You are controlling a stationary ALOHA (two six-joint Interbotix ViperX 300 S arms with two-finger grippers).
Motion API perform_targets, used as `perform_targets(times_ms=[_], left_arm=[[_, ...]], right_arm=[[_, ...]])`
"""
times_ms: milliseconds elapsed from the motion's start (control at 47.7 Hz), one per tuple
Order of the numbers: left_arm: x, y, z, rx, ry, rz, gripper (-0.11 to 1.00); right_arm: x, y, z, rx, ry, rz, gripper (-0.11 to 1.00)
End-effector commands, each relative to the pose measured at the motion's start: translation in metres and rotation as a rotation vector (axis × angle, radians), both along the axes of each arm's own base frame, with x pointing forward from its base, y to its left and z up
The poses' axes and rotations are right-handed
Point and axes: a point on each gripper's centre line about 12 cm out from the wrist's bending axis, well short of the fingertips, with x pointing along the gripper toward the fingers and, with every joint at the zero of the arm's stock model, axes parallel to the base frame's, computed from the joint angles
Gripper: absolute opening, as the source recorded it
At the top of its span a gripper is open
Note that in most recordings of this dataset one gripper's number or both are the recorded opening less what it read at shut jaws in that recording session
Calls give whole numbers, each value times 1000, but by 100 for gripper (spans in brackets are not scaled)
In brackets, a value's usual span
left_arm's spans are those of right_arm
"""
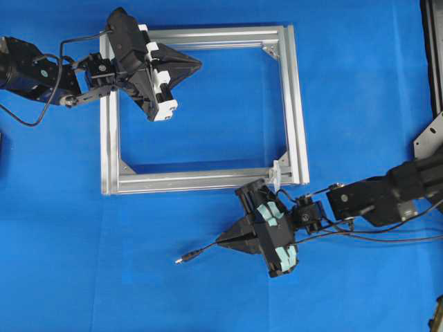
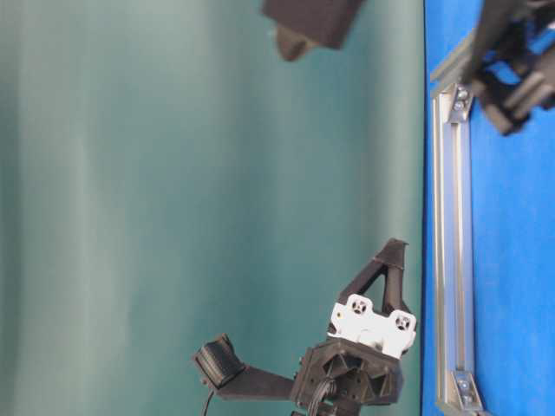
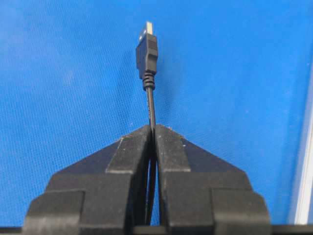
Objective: Insert the wire through the string loop located on the right side.
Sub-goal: 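Move the right gripper rightward, aligning the cable tip with the white loop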
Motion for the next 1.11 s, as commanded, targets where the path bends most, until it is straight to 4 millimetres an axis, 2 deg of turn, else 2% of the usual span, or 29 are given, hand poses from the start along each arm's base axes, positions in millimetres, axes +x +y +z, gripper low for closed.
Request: perform_targets(times_ms=[0,105,1089], left_arm=[[2,3,15,18,-46,4,0],[1,4,16,19,-47,7,0],[1,5,16,19,-47,10,0]], right_arm=[[4,2,28,11,-53,4,-3],[3,2,35,9,-58,4,-3],[3,2,34,6,-51,6,-3]])
